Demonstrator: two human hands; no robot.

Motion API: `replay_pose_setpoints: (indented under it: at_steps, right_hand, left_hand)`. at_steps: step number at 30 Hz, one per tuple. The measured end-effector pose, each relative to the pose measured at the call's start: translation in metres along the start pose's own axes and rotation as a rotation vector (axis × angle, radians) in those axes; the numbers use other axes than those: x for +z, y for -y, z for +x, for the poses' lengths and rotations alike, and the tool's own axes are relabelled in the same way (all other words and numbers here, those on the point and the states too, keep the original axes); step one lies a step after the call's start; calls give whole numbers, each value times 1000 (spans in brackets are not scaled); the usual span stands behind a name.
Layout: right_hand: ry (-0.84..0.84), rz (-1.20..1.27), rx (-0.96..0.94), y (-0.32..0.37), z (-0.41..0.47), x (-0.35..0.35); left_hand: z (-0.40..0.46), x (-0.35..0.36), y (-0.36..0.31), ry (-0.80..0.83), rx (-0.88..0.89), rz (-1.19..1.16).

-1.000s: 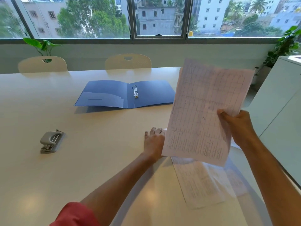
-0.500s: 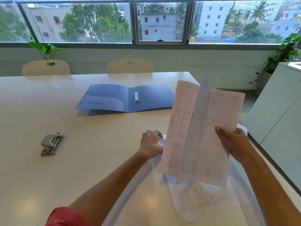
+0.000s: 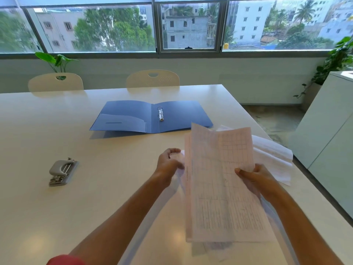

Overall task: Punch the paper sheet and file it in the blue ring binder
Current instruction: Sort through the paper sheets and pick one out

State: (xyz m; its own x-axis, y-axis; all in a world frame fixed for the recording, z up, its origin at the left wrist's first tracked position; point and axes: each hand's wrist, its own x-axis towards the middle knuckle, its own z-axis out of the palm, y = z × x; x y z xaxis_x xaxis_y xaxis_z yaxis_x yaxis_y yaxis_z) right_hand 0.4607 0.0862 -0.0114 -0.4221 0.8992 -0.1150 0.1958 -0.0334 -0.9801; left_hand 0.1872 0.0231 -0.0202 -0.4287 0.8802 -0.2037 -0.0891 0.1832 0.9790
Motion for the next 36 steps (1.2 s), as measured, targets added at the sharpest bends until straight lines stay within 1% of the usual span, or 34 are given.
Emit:
replay_pose_setpoints:
  at_steps: [2,5,8,10,12,14,17,21,23,25,28,31,34,36]
  right_hand:
    - [-2,-2,-22,1,1,3]
    - [5,-22,-23,5,5,6]
    - [56,-19,-25,10,8,11]
    - [75,0,-38,14,8,17]
    - [72,57,-54,18,8,22]
    - [62,184,-74,23,8,26]
    - [61,310,-158,31,9,31]
    - [-31,209,-334,52,4,38]
    - [-49,183,-376,60,3,39]
    - [-22,191,-371,67,2,39]
    - [21,208,-361,75,-1,38]
    - [-2,241,-405,84,-3,36]
    - [-10,263,-504,92,-2,34]
    - [-18,251,-525,94,-1,34]
  left_hand:
    - [-6,-5,-10,60,-13,-157]
    - [-13,-10,-24,117,44,-284]
    - [-19,-11,-37,124,132,-345]
    - [-22,-13,-46,95,164,-391]
    - [-24,-16,-51,80,193,-350]
    - [-22,-20,-49,132,221,-298]
    - [-19,-27,-45,165,166,-261]
    - [-24,-31,-44,240,66,-190]
    - [-26,-31,-46,271,21,-180]
    - [-28,-30,-51,296,22,-185]
    - [-32,-30,-64,327,106,-153]
    - [-39,-32,-81,349,251,-118]
    - [-46,-33,-97,317,418,-63]
    - [-49,-32,-103,278,489,-6]
